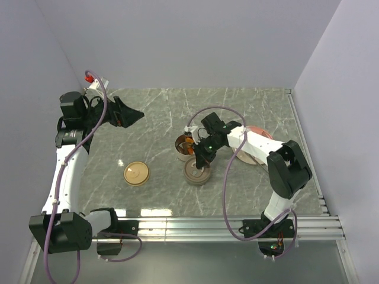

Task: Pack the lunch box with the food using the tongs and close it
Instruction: Move the lunch box, then pick up the lid of the lunch box with the left arm

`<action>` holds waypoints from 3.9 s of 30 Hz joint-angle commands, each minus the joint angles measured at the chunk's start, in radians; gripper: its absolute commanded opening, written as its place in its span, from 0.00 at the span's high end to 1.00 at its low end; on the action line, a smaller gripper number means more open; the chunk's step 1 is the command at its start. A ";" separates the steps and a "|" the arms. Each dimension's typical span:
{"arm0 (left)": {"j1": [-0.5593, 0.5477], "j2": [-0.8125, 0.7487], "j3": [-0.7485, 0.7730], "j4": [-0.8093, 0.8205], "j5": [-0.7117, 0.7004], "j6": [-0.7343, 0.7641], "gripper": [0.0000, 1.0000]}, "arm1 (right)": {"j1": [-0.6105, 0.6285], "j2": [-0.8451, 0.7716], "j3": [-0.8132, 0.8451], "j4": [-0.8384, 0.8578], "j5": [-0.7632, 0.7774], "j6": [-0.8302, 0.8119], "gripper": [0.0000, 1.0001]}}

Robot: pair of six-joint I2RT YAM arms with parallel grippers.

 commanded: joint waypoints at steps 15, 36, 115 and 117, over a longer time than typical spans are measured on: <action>0.001 0.015 0.001 0.046 0.020 0.007 0.01 | -0.194 -0.027 -0.136 -0.153 0.227 0.060 1.00; 0.001 0.014 -0.007 0.063 0.038 0.017 0.01 | -0.292 -0.087 -0.158 -0.240 0.250 -0.008 0.81; 0.001 0.277 -0.222 -0.512 -0.511 0.917 0.42 | -0.197 -0.145 0.249 -0.314 0.086 0.005 0.44; 0.001 0.293 -0.228 -0.497 -0.517 0.917 0.45 | -0.196 -0.145 0.262 -0.312 0.073 0.008 0.45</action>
